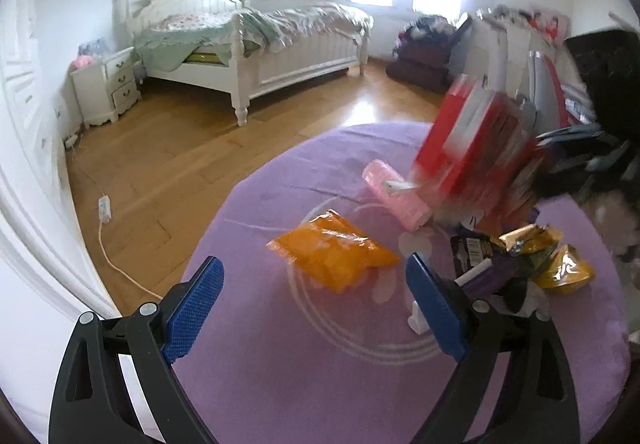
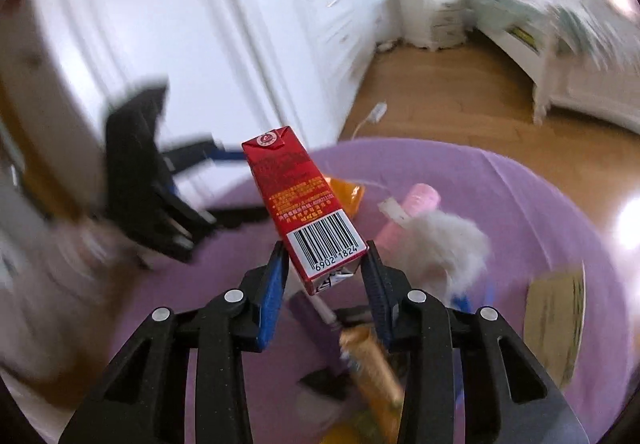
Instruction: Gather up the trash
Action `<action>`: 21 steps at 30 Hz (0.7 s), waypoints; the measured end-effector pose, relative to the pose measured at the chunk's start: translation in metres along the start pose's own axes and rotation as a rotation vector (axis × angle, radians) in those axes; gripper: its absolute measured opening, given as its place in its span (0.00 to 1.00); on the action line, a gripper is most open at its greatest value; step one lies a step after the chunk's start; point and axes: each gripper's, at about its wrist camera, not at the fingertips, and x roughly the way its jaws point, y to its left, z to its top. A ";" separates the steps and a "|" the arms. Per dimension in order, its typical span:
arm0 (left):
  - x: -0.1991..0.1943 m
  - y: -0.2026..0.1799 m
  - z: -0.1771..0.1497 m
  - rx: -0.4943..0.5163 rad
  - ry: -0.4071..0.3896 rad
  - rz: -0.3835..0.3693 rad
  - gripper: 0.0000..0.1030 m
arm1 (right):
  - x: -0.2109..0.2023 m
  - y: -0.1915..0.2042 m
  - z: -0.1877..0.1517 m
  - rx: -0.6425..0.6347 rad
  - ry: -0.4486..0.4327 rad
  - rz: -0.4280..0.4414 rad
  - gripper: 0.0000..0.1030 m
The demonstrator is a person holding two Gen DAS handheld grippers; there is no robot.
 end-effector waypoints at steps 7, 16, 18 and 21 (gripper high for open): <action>0.050 -0.027 0.016 0.159 0.148 0.095 0.89 | -0.078 -0.037 -0.039 0.354 -0.180 0.064 0.37; 0.046 -0.009 0.011 -0.095 0.185 0.005 0.37 | -0.106 -0.040 -0.081 0.460 -0.219 0.087 0.37; 0.037 -0.011 0.005 -0.127 0.166 -0.003 0.37 | -0.106 -0.040 -0.092 0.481 -0.225 0.098 0.37; 0.010 -0.017 -0.005 -0.181 0.103 -0.007 0.37 | -0.111 -0.041 -0.105 0.501 -0.239 0.110 0.37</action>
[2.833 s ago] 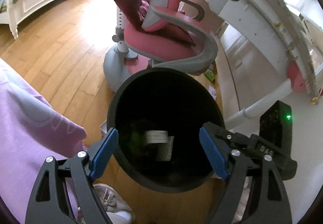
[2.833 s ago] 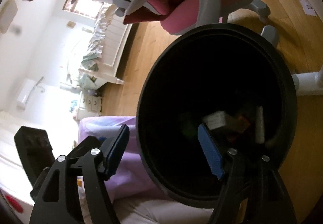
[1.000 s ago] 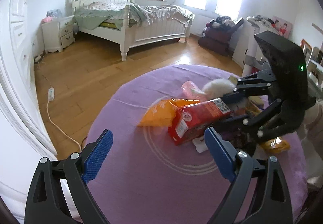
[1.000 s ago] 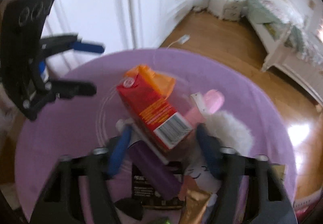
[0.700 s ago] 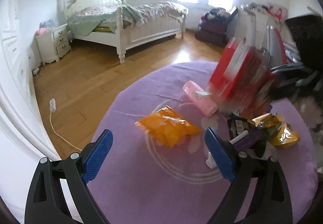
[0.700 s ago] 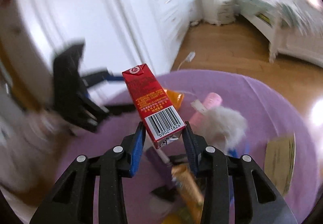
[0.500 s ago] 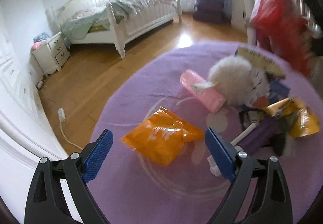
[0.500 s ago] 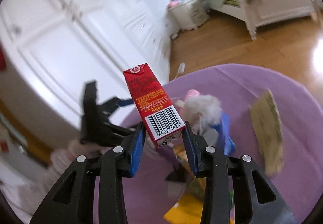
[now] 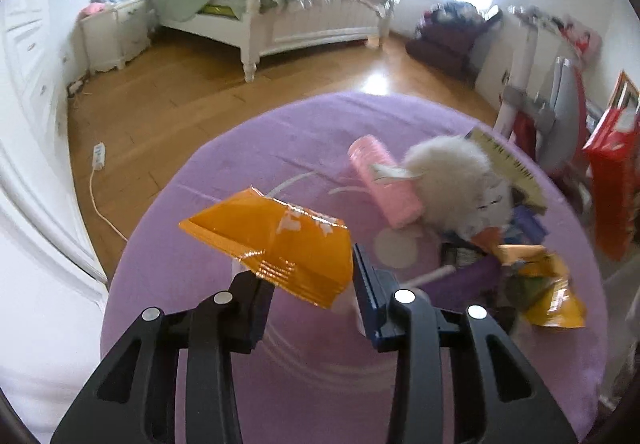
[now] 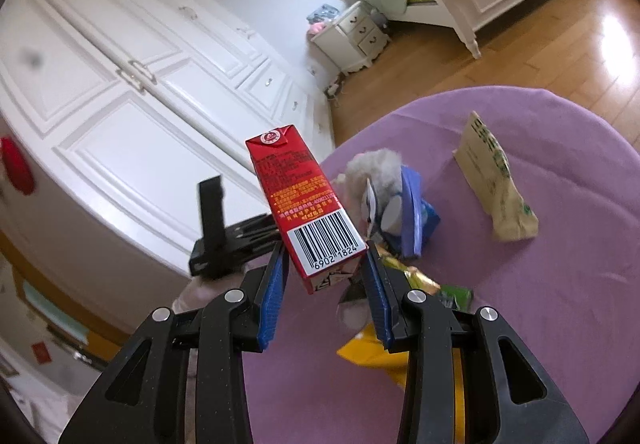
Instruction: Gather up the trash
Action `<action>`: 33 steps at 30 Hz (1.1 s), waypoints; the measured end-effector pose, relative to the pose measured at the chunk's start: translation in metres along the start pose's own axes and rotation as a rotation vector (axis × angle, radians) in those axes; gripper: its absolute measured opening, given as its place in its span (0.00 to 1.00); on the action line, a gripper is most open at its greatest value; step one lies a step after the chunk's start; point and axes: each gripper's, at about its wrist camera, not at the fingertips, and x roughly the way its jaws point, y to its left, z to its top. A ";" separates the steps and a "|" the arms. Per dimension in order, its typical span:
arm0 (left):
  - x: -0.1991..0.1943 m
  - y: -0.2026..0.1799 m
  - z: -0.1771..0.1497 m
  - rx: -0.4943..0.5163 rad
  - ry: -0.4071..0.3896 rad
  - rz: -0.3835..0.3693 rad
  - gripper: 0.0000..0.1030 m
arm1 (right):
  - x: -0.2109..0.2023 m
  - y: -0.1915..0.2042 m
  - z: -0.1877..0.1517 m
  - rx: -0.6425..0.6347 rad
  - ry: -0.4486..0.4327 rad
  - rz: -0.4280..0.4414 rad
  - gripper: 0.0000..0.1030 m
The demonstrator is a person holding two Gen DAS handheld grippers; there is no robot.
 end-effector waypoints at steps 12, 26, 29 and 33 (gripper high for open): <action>-0.074 -0.111 -0.008 0.037 -0.180 -0.115 0.29 | -0.065 -0.008 -0.036 0.072 -0.100 0.031 0.37; -0.045 -0.171 -0.041 0.079 -0.058 0.042 0.80 | -0.161 -0.051 -0.100 0.175 -0.186 -0.001 0.37; -0.033 -0.159 -0.043 0.041 -0.053 0.094 0.88 | -0.170 -0.062 -0.113 0.197 -0.185 -0.006 0.37; -0.009 -0.149 -0.048 0.040 0.022 0.177 0.88 | -0.175 -0.070 -0.123 0.217 -0.182 -0.009 0.37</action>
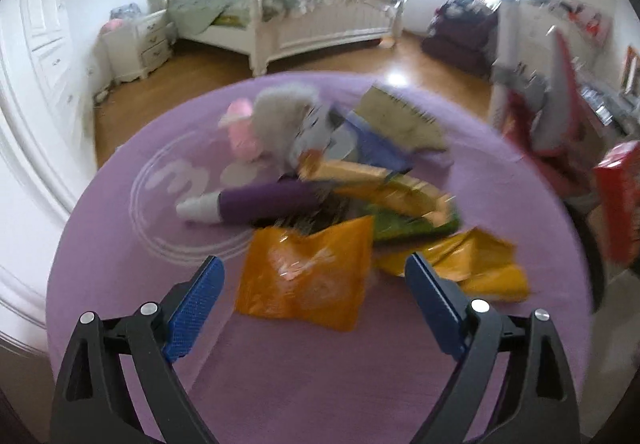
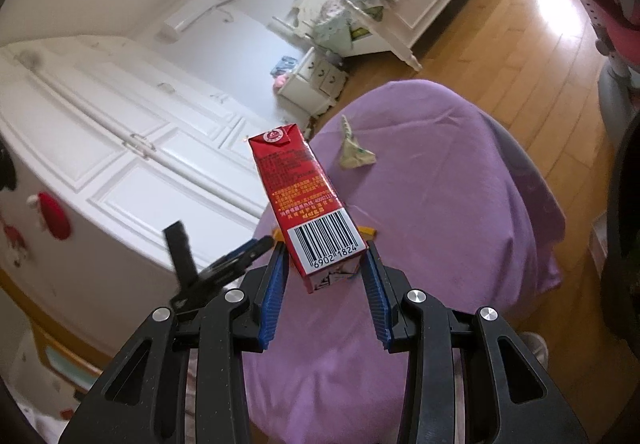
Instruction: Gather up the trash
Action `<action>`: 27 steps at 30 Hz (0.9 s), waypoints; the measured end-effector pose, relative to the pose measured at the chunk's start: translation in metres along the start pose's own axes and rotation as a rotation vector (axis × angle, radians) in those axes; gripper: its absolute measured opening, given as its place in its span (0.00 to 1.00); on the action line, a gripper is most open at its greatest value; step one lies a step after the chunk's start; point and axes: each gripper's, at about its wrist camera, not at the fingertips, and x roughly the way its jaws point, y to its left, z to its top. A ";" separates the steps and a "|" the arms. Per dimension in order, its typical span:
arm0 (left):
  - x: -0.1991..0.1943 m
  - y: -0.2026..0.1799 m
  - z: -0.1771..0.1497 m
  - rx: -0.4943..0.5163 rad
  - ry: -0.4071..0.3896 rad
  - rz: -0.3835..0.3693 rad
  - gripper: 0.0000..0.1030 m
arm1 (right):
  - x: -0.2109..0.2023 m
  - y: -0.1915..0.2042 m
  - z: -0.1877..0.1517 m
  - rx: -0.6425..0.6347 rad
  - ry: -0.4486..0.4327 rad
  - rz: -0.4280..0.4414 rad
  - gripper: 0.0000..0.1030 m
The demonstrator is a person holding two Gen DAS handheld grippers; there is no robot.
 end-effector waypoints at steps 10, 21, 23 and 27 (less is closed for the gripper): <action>0.005 0.015 -0.005 -0.124 0.014 -0.168 0.17 | 0.000 -0.006 -0.006 0.017 0.002 0.003 0.37; -0.013 -0.004 -0.022 -0.116 0.022 -0.196 0.20 | -0.002 -0.019 -0.010 0.050 -0.004 0.004 0.37; -0.006 0.001 -0.022 -0.141 0.045 -0.155 0.33 | -0.005 -0.023 -0.010 0.057 -0.010 -0.001 0.37; -0.005 0.012 -0.019 -0.230 0.006 -0.113 0.81 | -0.004 -0.027 -0.013 0.071 -0.008 -0.007 0.37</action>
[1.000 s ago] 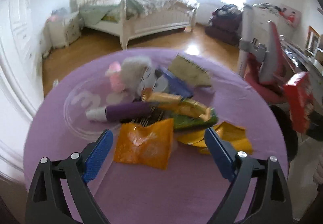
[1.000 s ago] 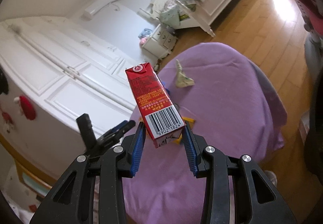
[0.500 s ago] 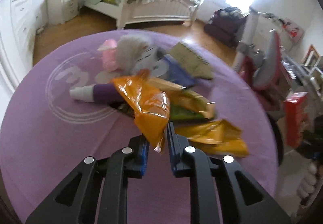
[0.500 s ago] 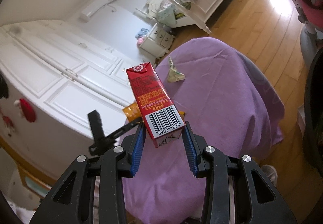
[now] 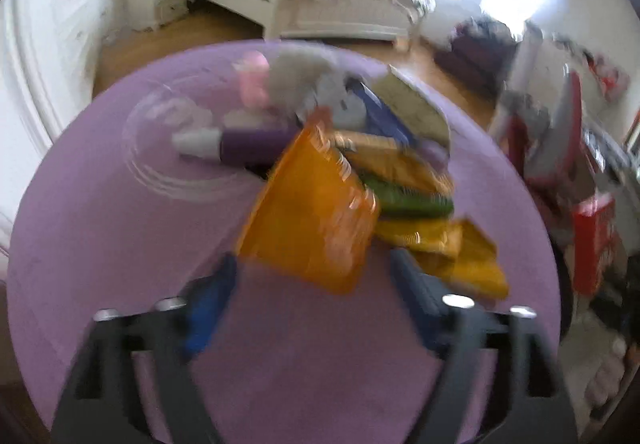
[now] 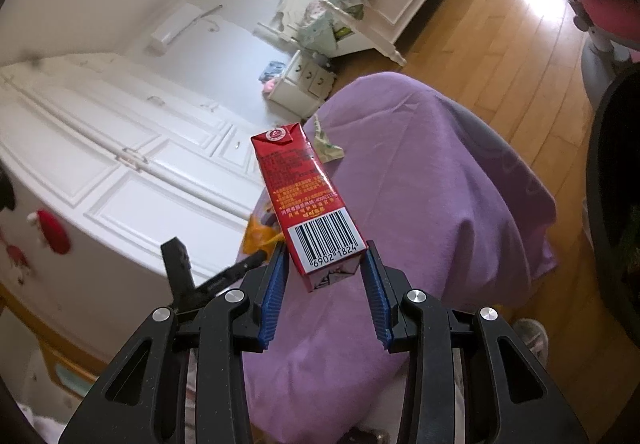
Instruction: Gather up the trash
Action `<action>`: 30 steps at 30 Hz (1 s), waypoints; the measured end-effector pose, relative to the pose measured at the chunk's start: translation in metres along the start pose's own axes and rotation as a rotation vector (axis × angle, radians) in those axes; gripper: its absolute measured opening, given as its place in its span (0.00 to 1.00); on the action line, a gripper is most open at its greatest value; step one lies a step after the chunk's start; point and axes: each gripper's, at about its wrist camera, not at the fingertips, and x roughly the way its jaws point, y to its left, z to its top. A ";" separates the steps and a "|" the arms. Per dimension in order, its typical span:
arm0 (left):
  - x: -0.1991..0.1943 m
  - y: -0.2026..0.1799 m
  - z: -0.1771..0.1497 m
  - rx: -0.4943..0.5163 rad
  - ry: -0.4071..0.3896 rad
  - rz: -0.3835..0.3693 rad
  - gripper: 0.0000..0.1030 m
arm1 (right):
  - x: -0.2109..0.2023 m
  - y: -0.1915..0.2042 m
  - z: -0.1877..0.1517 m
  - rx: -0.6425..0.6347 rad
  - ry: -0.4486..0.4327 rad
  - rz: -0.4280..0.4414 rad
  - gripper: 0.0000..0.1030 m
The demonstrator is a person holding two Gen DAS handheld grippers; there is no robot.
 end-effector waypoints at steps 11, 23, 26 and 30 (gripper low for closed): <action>0.020 0.005 0.011 -0.056 -0.005 -0.083 0.52 | 0.004 0.006 -0.004 -0.013 0.009 -0.005 0.37; -0.016 -0.030 -0.002 0.002 -0.029 -0.188 0.31 | 0.004 -0.007 -0.002 0.002 -0.005 0.008 0.36; -0.017 -0.048 -0.002 0.065 -0.033 -0.151 0.32 | 0.004 -0.011 -0.002 -0.008 -0.007 -0.033 0.36; -0.019 -0.047 -0.007 0.076 -0.036 -0.102 0.48 | 0.010 0.005 -0.003 -0.081 0.016 -0.069 0.50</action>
